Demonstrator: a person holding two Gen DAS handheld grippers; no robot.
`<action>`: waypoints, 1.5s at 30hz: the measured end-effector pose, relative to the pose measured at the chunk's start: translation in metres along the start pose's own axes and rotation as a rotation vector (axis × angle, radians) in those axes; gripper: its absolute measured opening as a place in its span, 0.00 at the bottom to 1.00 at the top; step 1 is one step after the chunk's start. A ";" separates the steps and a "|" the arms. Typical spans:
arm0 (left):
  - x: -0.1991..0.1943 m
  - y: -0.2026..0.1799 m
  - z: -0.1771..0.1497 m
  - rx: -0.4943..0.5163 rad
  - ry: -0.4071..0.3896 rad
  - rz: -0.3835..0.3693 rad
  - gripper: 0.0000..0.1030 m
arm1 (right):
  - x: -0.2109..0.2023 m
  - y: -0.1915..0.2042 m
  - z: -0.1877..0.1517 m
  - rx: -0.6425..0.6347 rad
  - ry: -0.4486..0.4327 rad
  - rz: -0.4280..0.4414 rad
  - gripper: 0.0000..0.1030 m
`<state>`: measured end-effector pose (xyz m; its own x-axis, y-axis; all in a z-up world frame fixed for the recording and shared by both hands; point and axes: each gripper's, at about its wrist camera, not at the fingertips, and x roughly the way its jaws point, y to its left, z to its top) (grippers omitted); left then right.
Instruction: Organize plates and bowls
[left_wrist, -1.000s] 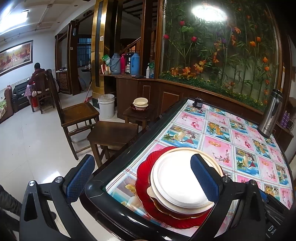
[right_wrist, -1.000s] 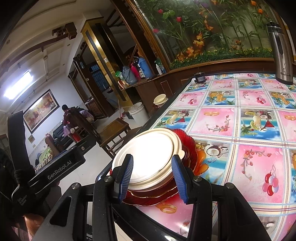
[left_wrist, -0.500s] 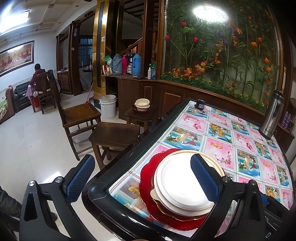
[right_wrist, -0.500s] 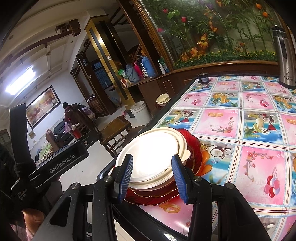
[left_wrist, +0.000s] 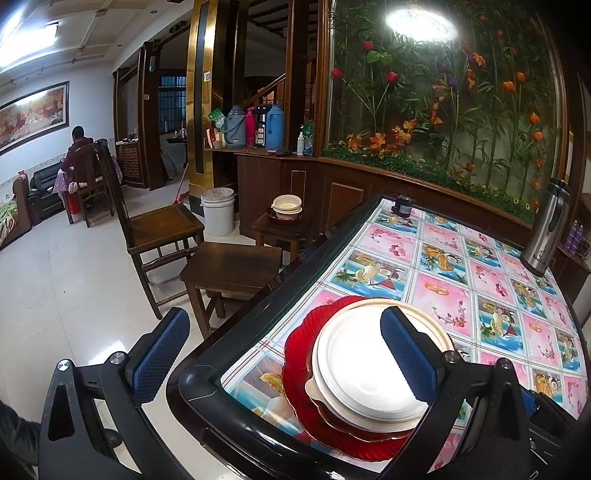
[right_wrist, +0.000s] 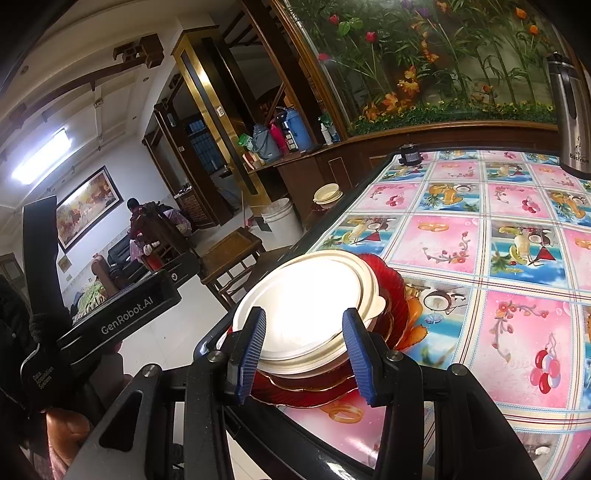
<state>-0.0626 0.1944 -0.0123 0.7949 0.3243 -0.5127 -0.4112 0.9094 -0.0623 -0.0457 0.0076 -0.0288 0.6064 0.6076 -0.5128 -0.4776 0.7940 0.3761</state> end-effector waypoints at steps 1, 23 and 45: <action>0.000 0.000 0.000 -0.001 0.002 0.000 1.00 | 0.000 0.000 0.000 -0.001 0.000 0.000 0.44; 0.009 0.003 -0.006 0.000 0.017 0.004 1.00 | 0.003 -0.003 -0.001 0.006 0.010 0.006 0.44; 0.012 0.003 -0.009 0.007 0.015 0.018 1.00 | 0.004 -0.006 -0.002 0.008 0.010 0.009 0.44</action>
<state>-0.0582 0.1991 -0.0265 0.7807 0.3367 -0.5265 -0.4222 0.9053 -0.0471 -0.0416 0.0055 -0.0342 0.5954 0.6149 -0.5171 -0.4779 0.7884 0.3873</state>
